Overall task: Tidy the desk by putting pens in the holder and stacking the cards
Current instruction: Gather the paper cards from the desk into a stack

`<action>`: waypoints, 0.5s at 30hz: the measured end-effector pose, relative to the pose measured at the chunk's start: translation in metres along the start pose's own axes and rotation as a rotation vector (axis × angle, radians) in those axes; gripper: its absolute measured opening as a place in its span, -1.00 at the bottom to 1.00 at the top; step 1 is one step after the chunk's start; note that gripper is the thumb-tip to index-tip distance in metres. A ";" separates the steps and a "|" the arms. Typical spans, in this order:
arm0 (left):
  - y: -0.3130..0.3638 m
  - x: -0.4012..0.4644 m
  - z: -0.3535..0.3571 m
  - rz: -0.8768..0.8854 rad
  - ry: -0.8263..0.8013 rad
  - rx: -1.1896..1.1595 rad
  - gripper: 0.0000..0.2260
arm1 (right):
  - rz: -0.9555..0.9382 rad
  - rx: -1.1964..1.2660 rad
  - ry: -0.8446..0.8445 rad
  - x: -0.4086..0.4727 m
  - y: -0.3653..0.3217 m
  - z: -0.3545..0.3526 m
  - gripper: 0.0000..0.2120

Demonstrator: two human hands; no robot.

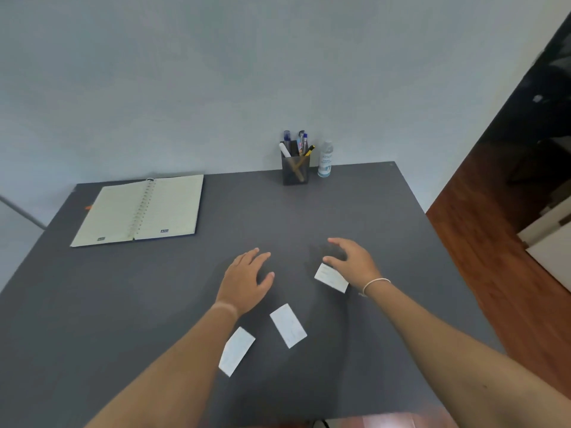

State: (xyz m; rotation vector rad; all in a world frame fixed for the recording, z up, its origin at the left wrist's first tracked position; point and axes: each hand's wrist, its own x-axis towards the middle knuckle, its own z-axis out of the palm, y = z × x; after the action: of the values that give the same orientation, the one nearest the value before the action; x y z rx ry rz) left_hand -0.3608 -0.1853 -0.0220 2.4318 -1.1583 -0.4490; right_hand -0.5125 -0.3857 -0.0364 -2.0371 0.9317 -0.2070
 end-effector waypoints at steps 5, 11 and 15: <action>-0.025 -0.047 0.002 -0.013 -0.026 -0.010 -0.57 | -0.016 -0.065 0.005 -0.047 -0.009 0.030 -0.57; -0.041 -0.089 0.010 -0.018 -0.040 0.029 -0.52 | -0.068 -0.177 -0.101 -0.092 -0.017 0.058 -0.54; -0.047 -0.108 0.013 -0.066 -0.064 0.106 -0.40 | -0.156 -0.333 -0.272 -0.105 -0.024 0.074 -0.48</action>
State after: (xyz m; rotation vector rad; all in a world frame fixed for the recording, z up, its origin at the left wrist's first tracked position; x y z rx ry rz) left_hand -0.4010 -0.0758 -0.0447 2.5698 -1.1579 -0.5002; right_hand -0.5398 -0.2585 -0.0434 -2.3731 0.6701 0.1505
